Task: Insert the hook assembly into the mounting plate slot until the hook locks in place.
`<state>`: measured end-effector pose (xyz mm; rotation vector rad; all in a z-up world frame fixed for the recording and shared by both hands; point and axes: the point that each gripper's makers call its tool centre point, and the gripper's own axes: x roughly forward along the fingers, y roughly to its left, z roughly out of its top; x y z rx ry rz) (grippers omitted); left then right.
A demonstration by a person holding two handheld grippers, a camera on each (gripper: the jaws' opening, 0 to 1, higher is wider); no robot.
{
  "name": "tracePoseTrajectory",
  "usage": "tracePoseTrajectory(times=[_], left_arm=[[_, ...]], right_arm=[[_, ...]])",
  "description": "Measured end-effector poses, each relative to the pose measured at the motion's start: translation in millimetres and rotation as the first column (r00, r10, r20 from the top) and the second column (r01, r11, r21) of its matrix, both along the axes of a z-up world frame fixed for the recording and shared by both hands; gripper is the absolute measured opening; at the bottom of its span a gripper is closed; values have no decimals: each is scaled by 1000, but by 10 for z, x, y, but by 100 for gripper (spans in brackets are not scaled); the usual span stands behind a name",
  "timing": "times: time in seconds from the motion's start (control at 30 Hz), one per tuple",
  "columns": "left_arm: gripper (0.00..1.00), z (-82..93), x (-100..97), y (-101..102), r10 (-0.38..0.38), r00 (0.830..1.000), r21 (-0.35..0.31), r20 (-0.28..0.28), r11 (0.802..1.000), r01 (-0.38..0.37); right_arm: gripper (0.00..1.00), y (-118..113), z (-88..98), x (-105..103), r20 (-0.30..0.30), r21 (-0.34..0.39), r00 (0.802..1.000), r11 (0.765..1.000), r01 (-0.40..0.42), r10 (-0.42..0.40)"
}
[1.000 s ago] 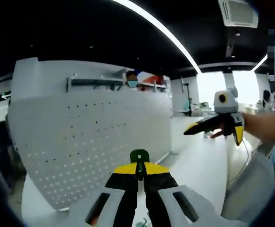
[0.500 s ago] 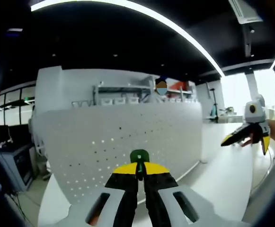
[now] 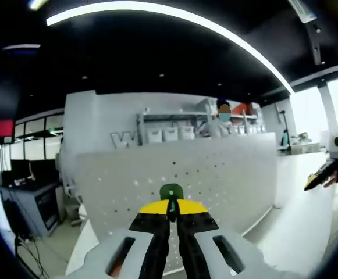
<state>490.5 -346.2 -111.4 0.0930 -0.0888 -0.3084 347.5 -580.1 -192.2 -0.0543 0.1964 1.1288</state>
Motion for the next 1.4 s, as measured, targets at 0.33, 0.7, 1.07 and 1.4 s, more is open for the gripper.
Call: tracePoseTrajectory(times=[0.33, 0.7, 1.07, 1.4], left_arm=[[3, 141, 294, 266, 109, 994, -15, 22, 994, -109], [3, 188, 562, 412, 168, 986, -15, 14, 986, -168], [3, 191, 711, 471, 213, 976, 8, 33, 977, -213], [3, 200, 786, 493, 221, 975, 27, 38, 975, -222]], right_arm=[[89, -40, -15, 14, -4, -2, 1000, 1000, 12, -12], [89, -58, -34, 23, -11, -11, 1000, 1000, 18, -18], [88, -102, -37, 50, -12, -21, 1000, 999, 28, -28], [88, -103, -56, 67, -23, -20, 999, 999, 31, -32]])
